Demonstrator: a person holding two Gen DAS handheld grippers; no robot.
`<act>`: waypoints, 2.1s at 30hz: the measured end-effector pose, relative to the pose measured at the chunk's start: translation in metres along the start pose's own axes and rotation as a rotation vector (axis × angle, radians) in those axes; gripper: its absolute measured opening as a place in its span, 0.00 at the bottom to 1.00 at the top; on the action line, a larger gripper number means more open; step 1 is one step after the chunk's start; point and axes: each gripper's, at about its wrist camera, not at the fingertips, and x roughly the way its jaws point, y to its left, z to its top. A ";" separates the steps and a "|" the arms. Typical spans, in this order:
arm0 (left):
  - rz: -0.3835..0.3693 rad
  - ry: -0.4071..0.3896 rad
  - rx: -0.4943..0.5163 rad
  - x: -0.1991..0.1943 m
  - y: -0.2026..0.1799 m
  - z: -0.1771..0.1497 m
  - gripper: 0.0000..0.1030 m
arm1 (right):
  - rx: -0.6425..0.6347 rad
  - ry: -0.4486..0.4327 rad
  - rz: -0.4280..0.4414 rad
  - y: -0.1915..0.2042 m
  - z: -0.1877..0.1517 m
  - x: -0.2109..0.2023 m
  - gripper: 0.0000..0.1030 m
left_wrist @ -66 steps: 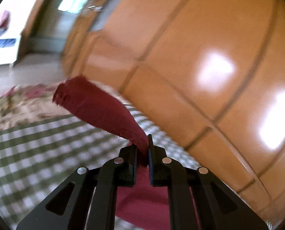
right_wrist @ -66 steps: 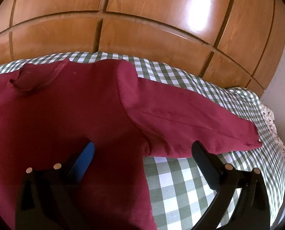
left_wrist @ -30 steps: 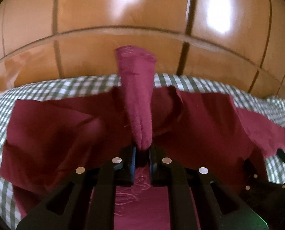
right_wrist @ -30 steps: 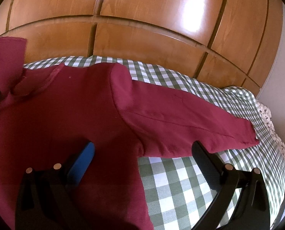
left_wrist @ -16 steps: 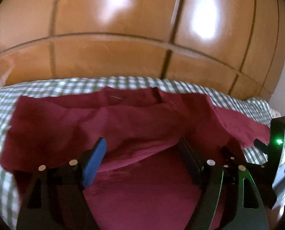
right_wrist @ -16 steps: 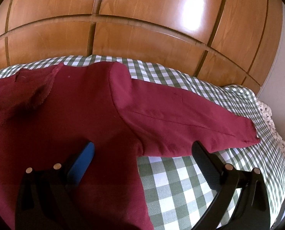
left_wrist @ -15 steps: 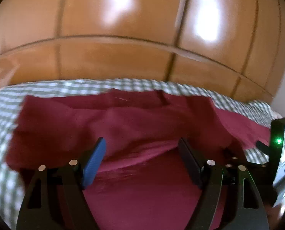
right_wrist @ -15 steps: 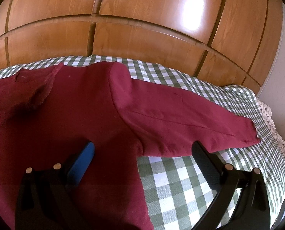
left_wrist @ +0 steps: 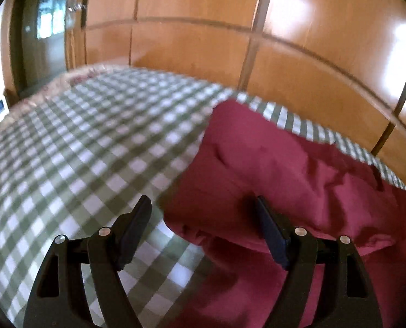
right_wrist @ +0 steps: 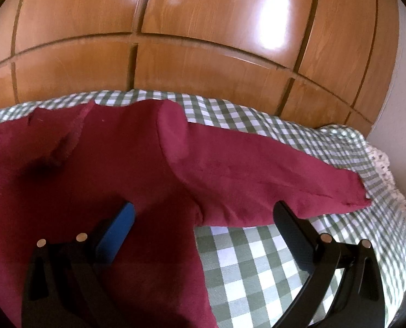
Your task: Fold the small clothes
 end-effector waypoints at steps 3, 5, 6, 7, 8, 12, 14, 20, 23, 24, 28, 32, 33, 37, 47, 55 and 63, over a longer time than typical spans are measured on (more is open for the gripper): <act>-0.007 0.003 0.008 0.001 -0.001 -0.002 0.74 | 0.024 0.026 0.060 -0.004 0.000 0.003 0.98; -0.009 0.007 0.005 0.002 -0.001 -0.002 0.76 | 0.049 0.071 0.127 -0.008 0.001 0.010 0.98; -0.009 0.009 0.000 0.001 0.000 -0.002 0.78 | 0.066 0.126 0.188 -0.011 -0.001 0.017 0.98; -0.010 0.008 -0.008 -0.001 0.002 -0.004 0.79 | 0.085 0.166 0.231 -0.013 -0.002 0.022 0.98; -0.018 0.008 -0.012 0.000 0.003 -0.003 0.79 | 0.111 0.186 0.264 -0.017 -0.003 0.024 0.98; -0.035 0.008 -0.018 -0.003 0.006 -0.005 0.79 | 0.312 0.143 0.413 -0.059 -0.006 0.010 0.98; -0.040 0.000 -0.021 -0.005 0.007 -0.006 0.79 | 0.445 0.143 0.443 -0.090 -0.012 0.011 0.97; -0.042 0.002 -0.024 -0.005 0.007 -0.006 0.79 | 0.921 0.161 0.482 -0.190 -0.044 0.040 0.46; -0.041 0.001 -0.023 -0.005 0.007 -0.006 0.79 | 1.054 0.135 0.486 -0.221 -0.051 0.053 0.41; -0.040 0.001 -0.023 -0.005 0.006 -0.006 0.79 | 1.067 0.125 0.463 -0.226 -0.051 0.055 0.41; -0.028 0.015 -0.021 -0.003 0.006 -0.006 0.85 | 1.128 0.114 0.403 -0.247 -0.046 0.069 0.41; -0.021 0.027 -0.013 0.001 0.004 -0.006 0.86 | 1.183 0.106 0.346 -0.272 -0.045 0.079 0.41; -0.021 0.029 -0.013 0.002 0.005 -0.006 0.86 | 1.201 0.103 0.325 -0.277 -0.045 0.082 0.40; -0.021 0.034 -0.013 0.005 0.005 -0.006 0.87 | 1.228 0.116 0.269 -0.297 -0.048 0.091 0.27; -0.028 0.036 -0.018 0.008 0.006 -0.006 0.87 | 1.191 0.143 0.164 -0.330 -0.051 0.090 0.06; -0.029 0.035 -0.020 0.008 0.005 -0.006 0.87 | 1.161 0.153 0.109 -0.338 -0.042 0.090 0.06; -0.027 0.035 -0.022 0.007 0.005 -0.007 0.87 | 0.923 0.036 0.187 -0.288 0.025 0.056 0.06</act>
